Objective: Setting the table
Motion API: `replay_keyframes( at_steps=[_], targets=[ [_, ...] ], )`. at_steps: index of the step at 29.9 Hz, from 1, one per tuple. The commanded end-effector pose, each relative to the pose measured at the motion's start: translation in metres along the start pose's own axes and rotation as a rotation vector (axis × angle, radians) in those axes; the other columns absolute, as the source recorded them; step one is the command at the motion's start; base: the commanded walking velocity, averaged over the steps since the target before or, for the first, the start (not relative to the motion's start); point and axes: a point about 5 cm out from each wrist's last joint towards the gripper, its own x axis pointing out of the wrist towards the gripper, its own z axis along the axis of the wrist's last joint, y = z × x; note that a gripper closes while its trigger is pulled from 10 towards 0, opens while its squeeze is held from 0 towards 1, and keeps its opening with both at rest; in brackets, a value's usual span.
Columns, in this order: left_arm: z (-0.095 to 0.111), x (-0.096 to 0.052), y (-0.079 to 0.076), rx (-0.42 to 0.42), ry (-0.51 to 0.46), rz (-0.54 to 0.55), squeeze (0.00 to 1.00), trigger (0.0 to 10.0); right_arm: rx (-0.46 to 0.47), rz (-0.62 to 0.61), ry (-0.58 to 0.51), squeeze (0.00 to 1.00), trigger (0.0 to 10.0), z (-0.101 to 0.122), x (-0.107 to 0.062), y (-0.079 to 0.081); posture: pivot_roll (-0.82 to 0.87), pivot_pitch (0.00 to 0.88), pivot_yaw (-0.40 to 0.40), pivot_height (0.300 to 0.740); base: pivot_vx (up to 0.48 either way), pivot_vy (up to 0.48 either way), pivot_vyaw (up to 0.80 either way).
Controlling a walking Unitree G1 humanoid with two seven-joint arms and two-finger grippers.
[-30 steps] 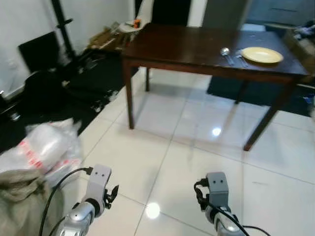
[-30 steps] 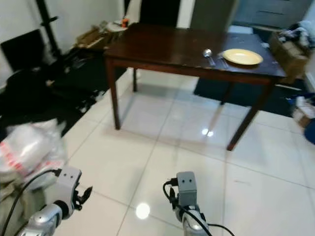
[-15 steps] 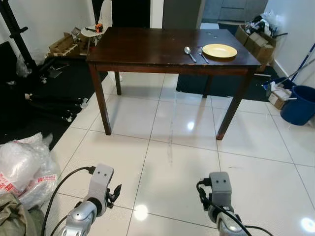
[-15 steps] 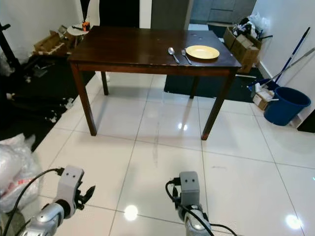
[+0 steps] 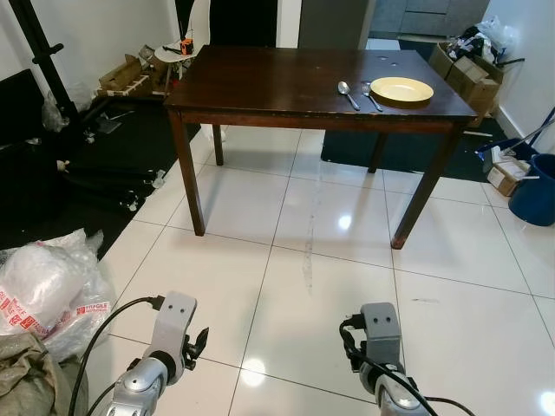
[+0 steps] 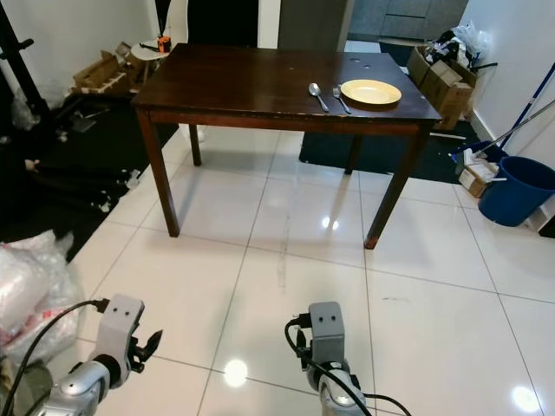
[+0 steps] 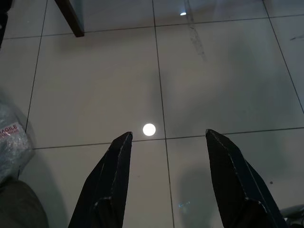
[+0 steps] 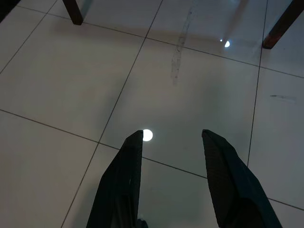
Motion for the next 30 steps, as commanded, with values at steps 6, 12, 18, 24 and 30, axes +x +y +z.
replay_keyframes(
  at_steps=[6, 12, 18, 24, 30],
  targets=[
    [-0.0115, -0.0024, -0.0019, -0.009, 0.049, 0.007, 0.00, 10.0, -0.009, 0.021, 0.008, 0.00, 10.0, -0.0040, -0.0024, 0.0077, -0.02, 0.035, 0.076, 0.740, 0.000, 0.000, 0.00],
    [-0.0122, -0.0023, -0.0030, -0.017, 0.051, 0.009, 0.00, 10.0, -0.021, 0.032, 0.007, 0.00, 10.0, -0.0036, -0.0025, 0.0075, -0.02, 0.037, 0.071, 0.740, 0.000, 0.000, 0.00],
    [-0.0122, -0.0024, -0.0030, -0.016, 0.052, 0.010, 0.00, 10.0, -0.022, 0.023, 0.008, 0.00, 10.0, -0.0030, -0.0018, 0.0037, -0.02, 0.035, 0.073, 0.740, 0.000, 0.000, 0.00],
    [-0.0125, -0.0023, -0.0035, -0.013, 0.055, 0.007, 0.00, 10.0, -0.022, 0.032, 0.008, 0.00, 10.0, -0.0036, -0.0023, 0.0079, -0.02, 0.034, 0.073, 0.740, 0.000, 0.000, 0.00],
    [-0.0127, -0.0021, -0.0037, -0.013, 0.056, 0.007, 0.00, 10.0, -0.022, 0.037, 0.010, 0.00, 10.0, -0.0037, -0.0022, 0.0086, -0.02, 0.031, 0.071, 0.740, 0.000, 0.000, 0.00]
  ],
)
